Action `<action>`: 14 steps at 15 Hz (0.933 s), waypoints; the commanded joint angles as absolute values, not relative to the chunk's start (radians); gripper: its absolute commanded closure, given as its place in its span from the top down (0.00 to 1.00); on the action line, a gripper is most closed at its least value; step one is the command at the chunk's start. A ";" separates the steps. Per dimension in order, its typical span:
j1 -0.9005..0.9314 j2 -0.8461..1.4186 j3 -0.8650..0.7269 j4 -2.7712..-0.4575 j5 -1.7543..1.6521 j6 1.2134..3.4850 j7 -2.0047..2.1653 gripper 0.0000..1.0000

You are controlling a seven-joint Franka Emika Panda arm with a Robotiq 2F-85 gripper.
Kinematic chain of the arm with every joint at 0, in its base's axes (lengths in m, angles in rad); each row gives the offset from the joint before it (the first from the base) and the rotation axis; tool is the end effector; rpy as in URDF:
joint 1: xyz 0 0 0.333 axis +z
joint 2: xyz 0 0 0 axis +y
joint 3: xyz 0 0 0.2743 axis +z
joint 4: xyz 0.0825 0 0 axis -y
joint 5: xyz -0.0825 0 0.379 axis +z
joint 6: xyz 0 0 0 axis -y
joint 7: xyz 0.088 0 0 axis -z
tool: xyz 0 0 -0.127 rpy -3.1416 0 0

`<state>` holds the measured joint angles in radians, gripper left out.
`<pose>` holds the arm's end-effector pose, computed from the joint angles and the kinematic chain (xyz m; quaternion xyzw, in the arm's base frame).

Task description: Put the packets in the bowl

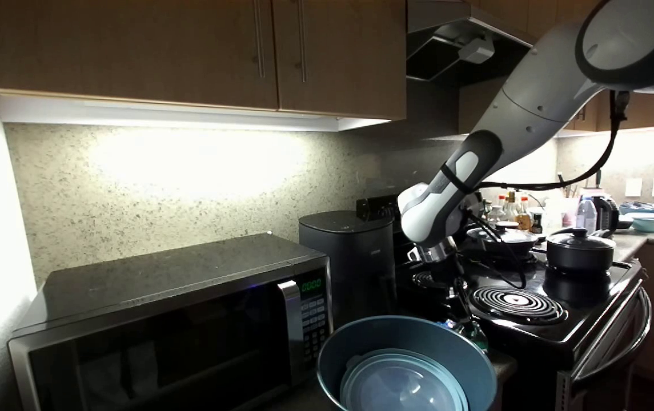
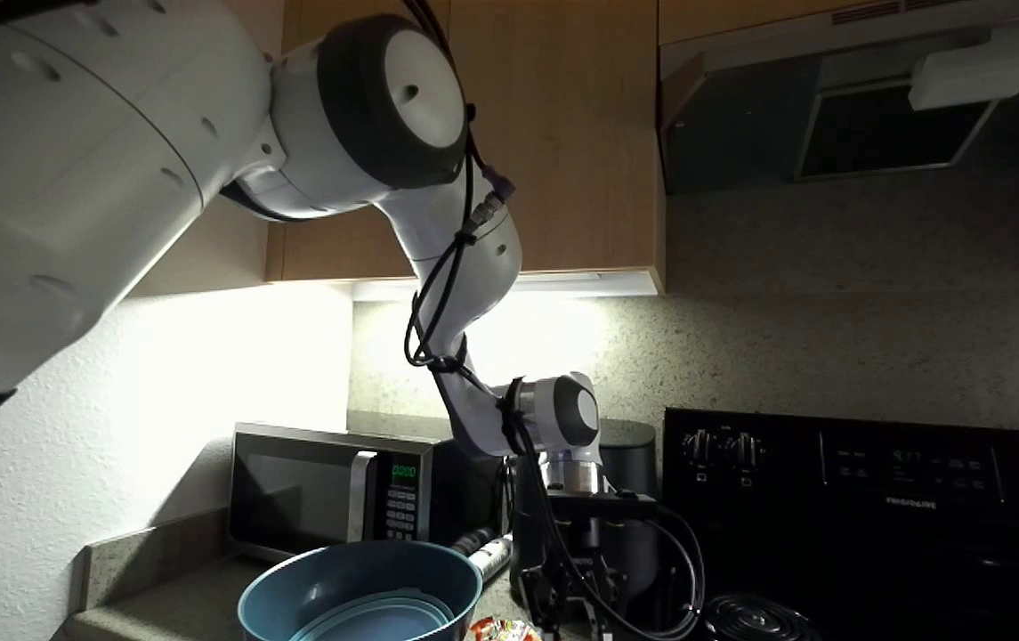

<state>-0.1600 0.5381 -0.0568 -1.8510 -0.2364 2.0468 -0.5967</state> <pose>0.5555 -0.1403 0.1592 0.9456 0.2556 -0.1987 0.0331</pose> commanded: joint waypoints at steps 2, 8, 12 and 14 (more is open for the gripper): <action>-0.185 0.577 -0.036 -1.785 -0.225 1.987 -0.664 0.16; -0.184 0.600 -0.037 -1.746 -0.227 1.963 -0.661 0.03; -0.173 0.595 -0.043 -1.762 -0.241 1.983 -0.630 0.09; -0.171 0.589 -0.040 -1.770 -0.244 1.993 -0.634 0.46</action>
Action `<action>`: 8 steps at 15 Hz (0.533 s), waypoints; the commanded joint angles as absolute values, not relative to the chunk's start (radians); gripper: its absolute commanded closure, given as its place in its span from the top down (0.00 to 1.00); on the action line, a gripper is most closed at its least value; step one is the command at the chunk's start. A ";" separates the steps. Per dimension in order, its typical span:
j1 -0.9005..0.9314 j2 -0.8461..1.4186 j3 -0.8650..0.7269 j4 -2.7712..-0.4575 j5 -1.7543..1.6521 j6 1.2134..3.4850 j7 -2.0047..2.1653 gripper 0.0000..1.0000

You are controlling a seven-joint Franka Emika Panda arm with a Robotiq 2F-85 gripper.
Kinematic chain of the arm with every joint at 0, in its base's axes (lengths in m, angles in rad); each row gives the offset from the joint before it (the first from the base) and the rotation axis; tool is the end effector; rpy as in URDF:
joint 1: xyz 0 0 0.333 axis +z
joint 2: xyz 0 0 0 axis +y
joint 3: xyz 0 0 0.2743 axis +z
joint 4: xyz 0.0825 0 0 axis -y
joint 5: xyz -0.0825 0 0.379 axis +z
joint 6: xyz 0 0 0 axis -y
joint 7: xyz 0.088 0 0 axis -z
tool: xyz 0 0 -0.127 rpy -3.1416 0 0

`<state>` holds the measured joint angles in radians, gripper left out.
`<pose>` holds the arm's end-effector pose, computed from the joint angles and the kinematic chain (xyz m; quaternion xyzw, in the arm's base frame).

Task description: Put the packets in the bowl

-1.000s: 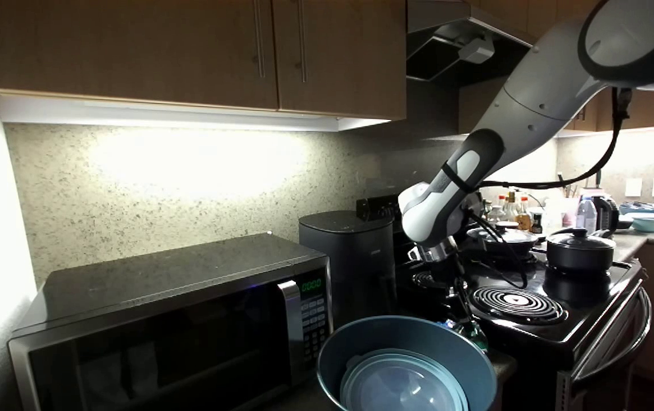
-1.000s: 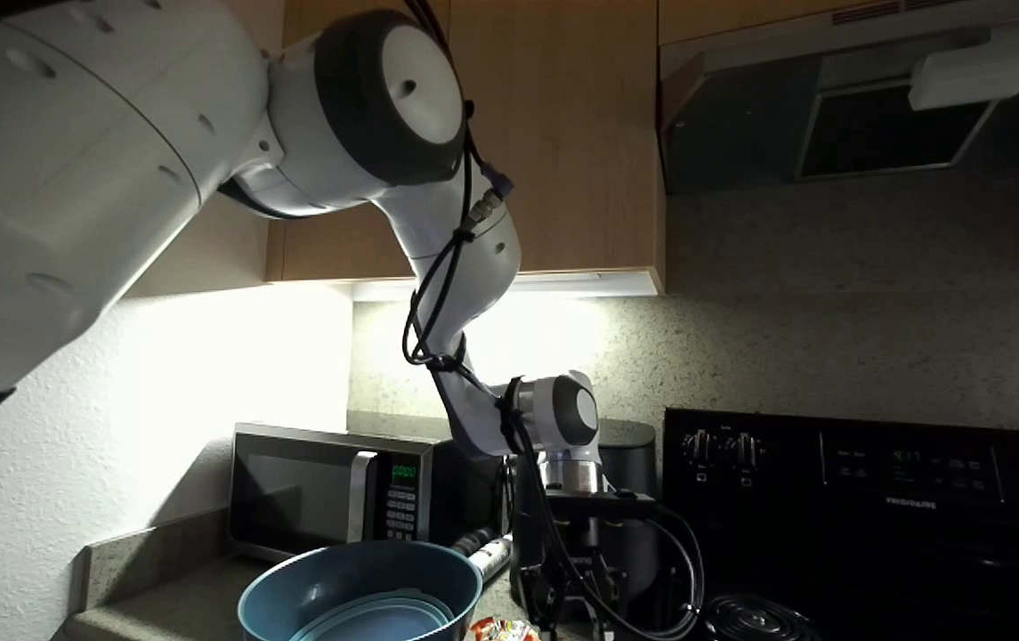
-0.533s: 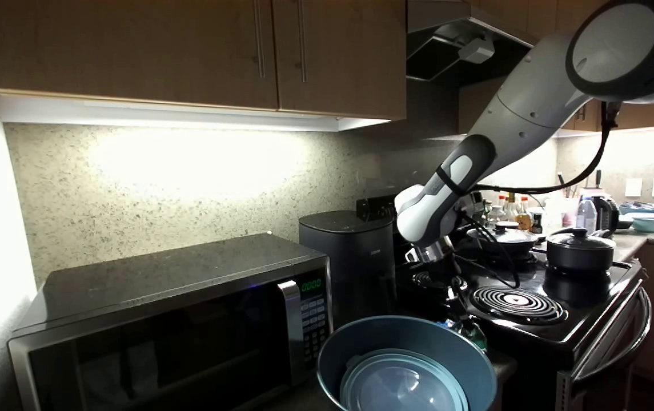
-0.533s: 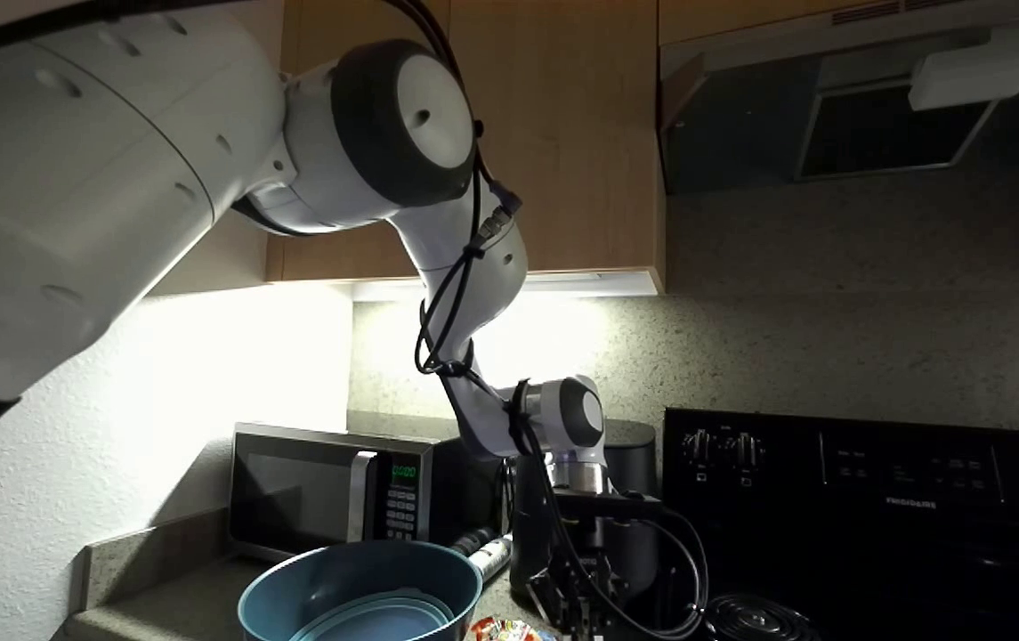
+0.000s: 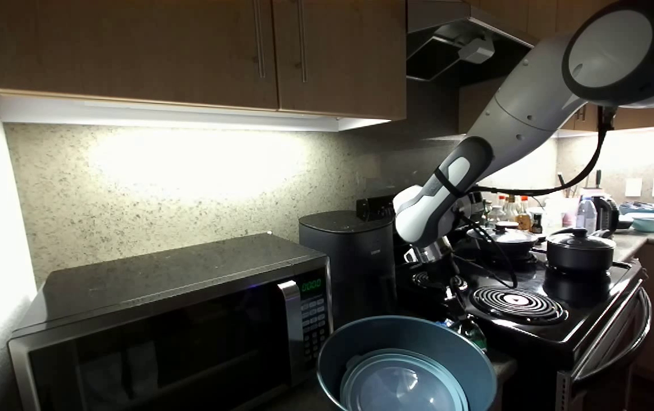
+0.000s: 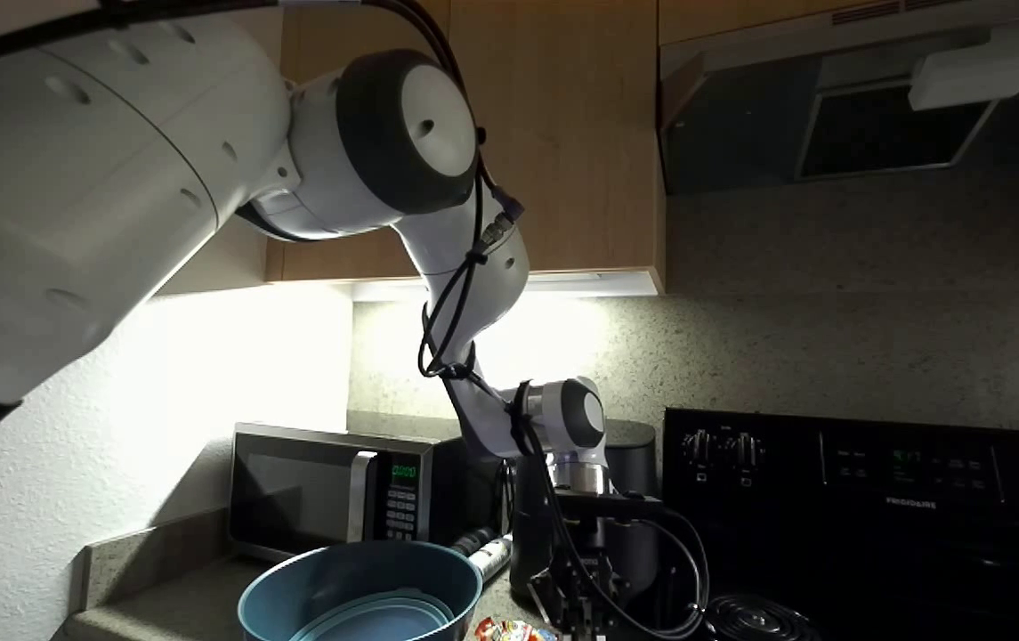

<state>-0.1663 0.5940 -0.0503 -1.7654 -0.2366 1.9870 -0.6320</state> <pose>0.5675 -0.1442 0.1557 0.9391 0.2679 -0.2137 0.0261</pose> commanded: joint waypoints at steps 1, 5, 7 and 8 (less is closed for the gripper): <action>-0.168 0.592 -0.039 -1.768 -0.248 1.994 -0.634 0.54; -0.160 0.620 -0.037 -1.749 -0.260 1.981 -0.635 0.78; -0.160 0.636 -0.034 -1.738 -0.257 1.972 -0.639 0.41; -0.161 0.643 -0.033 -1.732 -0.254 1.969 -0.642 0.45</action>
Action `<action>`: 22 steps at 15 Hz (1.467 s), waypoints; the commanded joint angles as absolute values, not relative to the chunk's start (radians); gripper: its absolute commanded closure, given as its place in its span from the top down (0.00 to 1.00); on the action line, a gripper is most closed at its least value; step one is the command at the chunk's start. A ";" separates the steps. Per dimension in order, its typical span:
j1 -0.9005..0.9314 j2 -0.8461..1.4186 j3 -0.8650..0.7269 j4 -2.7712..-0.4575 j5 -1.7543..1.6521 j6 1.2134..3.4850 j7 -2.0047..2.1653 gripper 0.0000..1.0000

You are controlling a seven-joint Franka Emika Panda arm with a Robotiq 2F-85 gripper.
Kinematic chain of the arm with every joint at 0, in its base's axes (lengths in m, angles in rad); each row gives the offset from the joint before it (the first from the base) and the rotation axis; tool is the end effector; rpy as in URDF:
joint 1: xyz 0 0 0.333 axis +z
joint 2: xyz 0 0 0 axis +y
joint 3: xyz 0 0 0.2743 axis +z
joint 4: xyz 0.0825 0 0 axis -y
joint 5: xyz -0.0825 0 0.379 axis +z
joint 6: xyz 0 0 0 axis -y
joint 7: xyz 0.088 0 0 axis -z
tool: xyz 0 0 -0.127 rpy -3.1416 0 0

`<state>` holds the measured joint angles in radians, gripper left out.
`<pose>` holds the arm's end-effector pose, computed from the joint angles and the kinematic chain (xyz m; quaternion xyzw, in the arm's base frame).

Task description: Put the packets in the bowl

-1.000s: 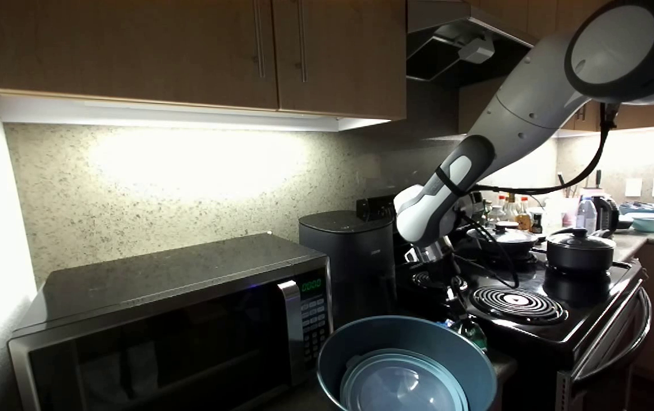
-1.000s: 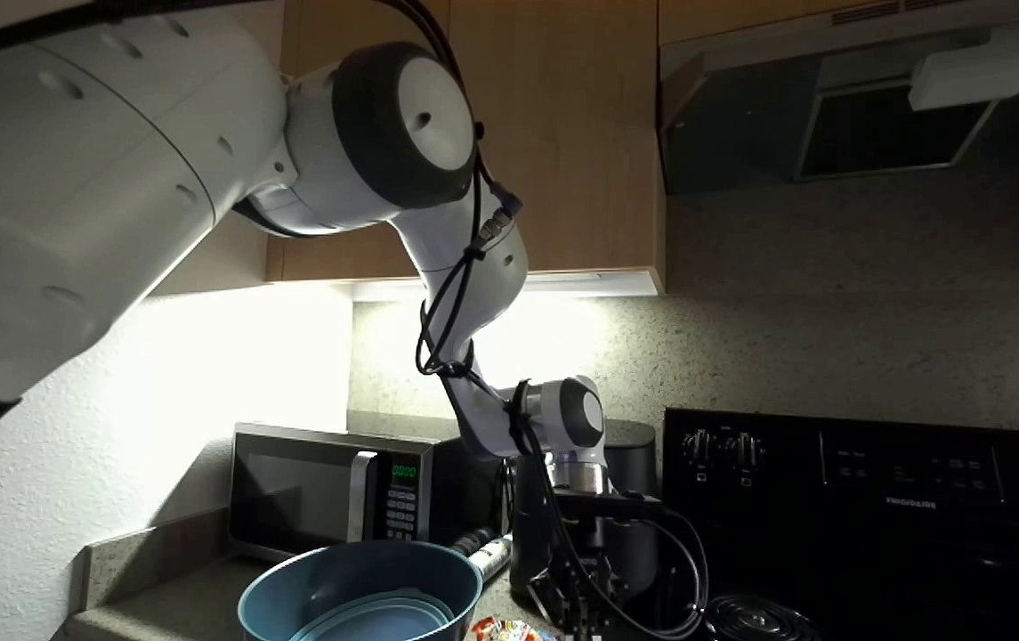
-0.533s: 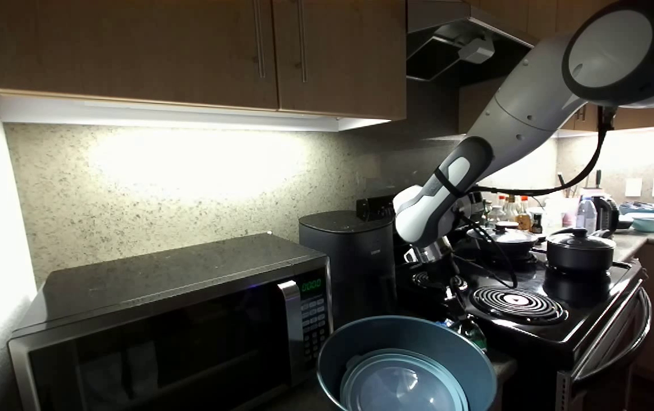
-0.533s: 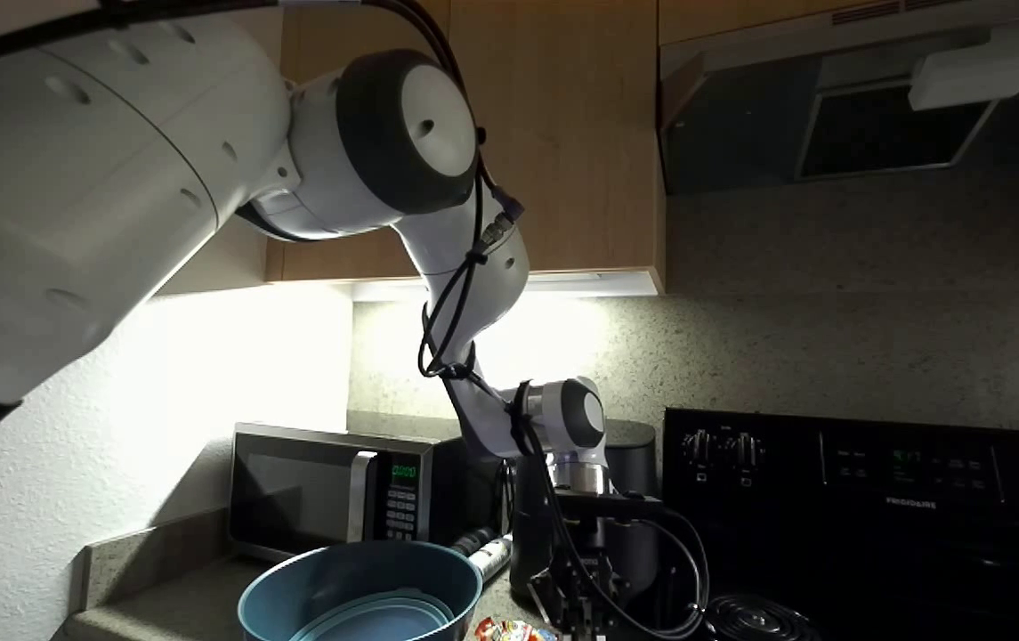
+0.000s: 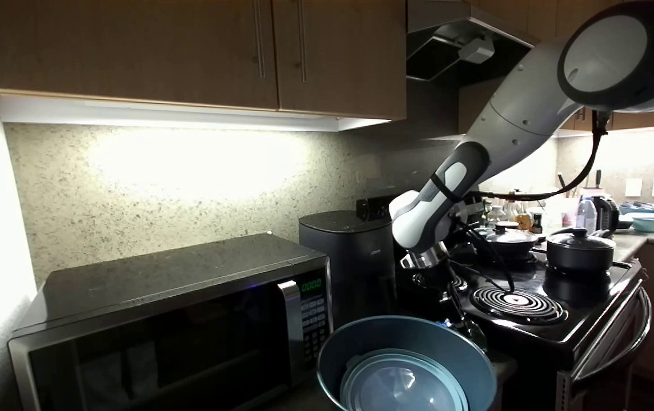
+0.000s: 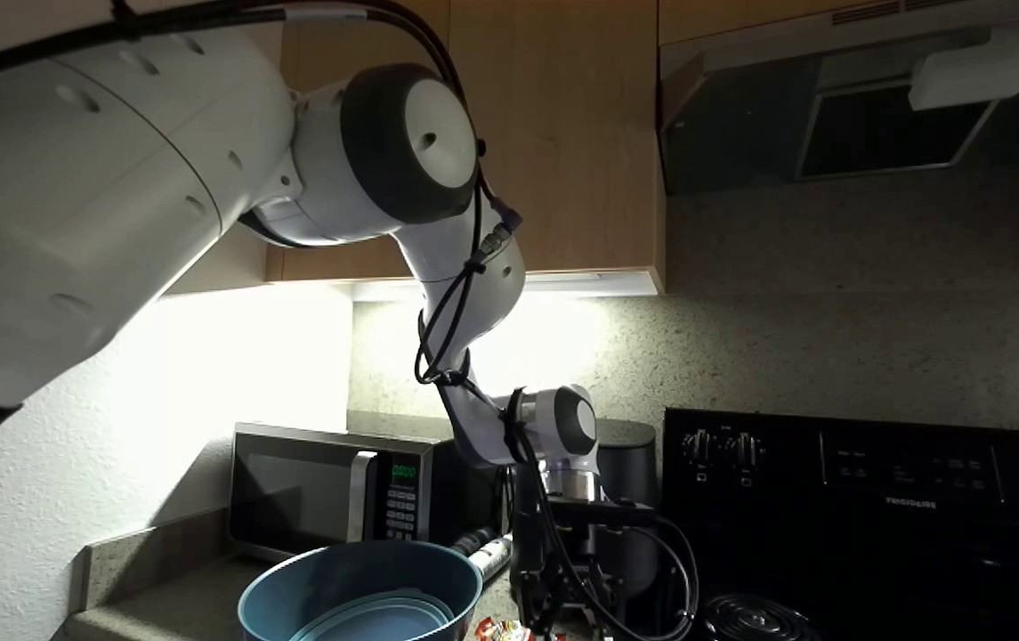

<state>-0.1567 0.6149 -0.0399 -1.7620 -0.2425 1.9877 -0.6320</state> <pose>0.5677 -0.1329 0.1445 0.9343 0.2791 -0.2206 0.0242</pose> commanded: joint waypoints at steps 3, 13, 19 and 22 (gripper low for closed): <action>-0.166 0.652 -0.033 -1.722 -0.250 1.970 -0.646 0.30; -0.133 0.454 -0.051 -1.853 -0.272 1.975 -0.507 0.05; -0.093 0.279 -0.061 -1.955 -0.331 1.823 -0.375 0.05; -0.083 0.197 -0.059 -2.016 -0.359 1.767 -0.320 0.05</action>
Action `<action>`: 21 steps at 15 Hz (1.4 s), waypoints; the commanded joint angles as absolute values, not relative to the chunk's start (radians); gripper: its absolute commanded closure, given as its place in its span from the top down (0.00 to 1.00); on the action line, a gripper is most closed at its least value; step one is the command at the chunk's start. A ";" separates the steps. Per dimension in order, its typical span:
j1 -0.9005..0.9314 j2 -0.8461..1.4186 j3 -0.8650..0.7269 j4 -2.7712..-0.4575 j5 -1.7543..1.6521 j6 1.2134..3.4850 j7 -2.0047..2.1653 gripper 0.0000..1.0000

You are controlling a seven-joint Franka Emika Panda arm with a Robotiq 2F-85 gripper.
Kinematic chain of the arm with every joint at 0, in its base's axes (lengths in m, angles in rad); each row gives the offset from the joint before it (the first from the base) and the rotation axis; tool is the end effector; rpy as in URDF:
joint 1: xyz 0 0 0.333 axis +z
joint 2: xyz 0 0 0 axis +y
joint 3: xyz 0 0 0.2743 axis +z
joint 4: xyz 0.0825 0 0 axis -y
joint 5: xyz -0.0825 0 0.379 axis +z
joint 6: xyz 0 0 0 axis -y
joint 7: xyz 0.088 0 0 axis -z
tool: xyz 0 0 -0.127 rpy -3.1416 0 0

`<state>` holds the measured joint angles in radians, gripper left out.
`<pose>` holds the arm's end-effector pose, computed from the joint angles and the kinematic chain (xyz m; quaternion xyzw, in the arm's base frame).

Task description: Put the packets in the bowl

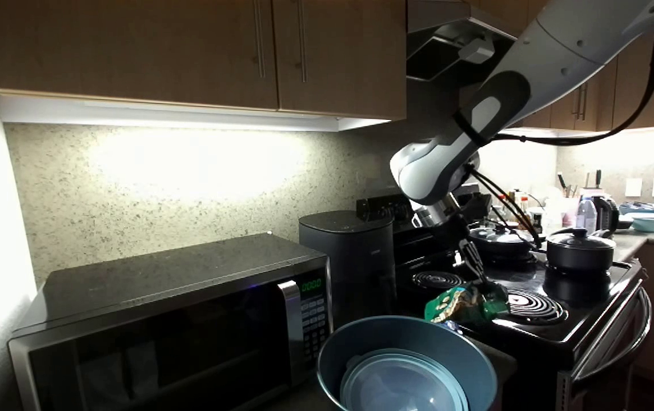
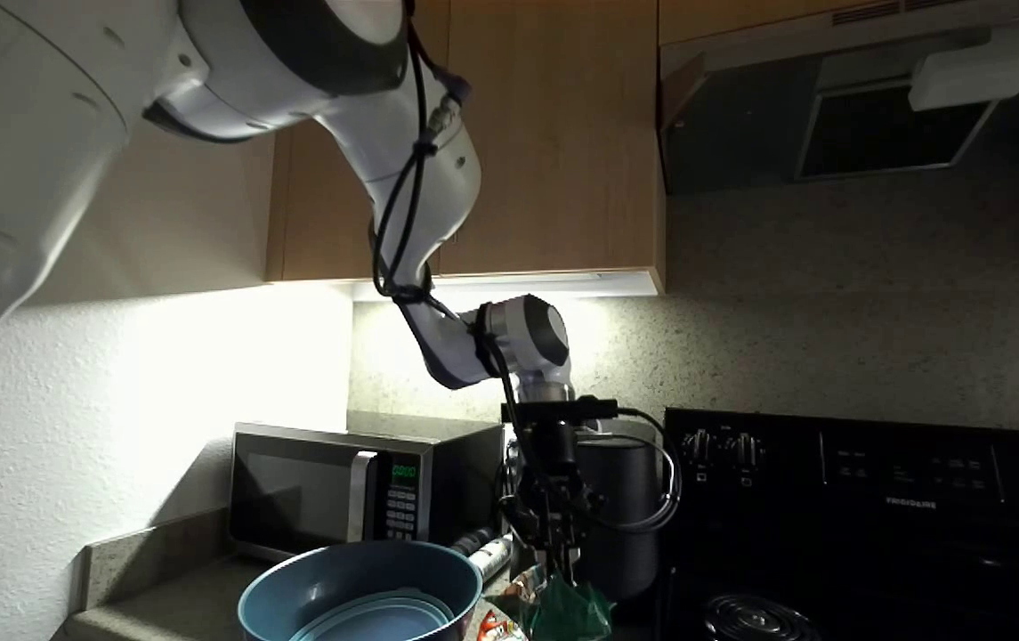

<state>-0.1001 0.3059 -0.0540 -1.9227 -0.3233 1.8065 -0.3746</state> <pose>0.5318 -0.1156 0.2564 0.9504 0.1747 -0.2398 0.0939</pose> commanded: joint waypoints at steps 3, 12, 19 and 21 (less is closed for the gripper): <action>-0.075 0.133 -0.042 -2.063 -0.344 1.768 -0.341 0.05; 0.037 0.057 0.040 -2.082 -0.407 1.823 -0.330 0.05; 0.081 0.163 0.089 -2.060 -0.371 1.991 -0.380 0.05; 0.082 0.200 0.101 -2.058 -0.355 2.015 -0.413 0.05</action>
